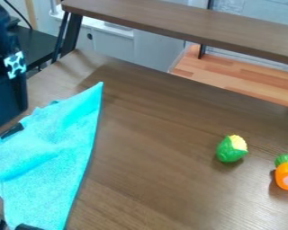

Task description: Move cloth to the right of the table

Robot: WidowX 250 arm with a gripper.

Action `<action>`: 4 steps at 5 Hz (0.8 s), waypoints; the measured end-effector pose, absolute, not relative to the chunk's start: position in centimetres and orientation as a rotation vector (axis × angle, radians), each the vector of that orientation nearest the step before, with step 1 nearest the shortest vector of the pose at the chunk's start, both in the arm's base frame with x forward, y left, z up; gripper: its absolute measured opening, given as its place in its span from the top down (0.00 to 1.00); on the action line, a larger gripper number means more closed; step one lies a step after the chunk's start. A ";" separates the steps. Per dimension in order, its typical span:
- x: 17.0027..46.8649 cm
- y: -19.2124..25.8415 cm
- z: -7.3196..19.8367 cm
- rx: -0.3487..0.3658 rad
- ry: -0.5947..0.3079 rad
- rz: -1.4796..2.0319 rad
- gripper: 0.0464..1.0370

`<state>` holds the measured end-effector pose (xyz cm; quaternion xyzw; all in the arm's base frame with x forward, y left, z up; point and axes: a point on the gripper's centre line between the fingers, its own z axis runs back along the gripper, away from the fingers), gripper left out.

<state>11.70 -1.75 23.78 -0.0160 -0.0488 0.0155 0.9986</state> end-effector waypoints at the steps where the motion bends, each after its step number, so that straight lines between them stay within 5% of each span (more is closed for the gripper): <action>1: 11.7 -1.9 23.4 -0.039 -0.095 0.017 0.04; 2: 14.9 0.1 19.9 -0.058 -0.101 -0.005 0.04; 4: 19.3 4.1 13.4 0.017 -0.210 -0.142 0.04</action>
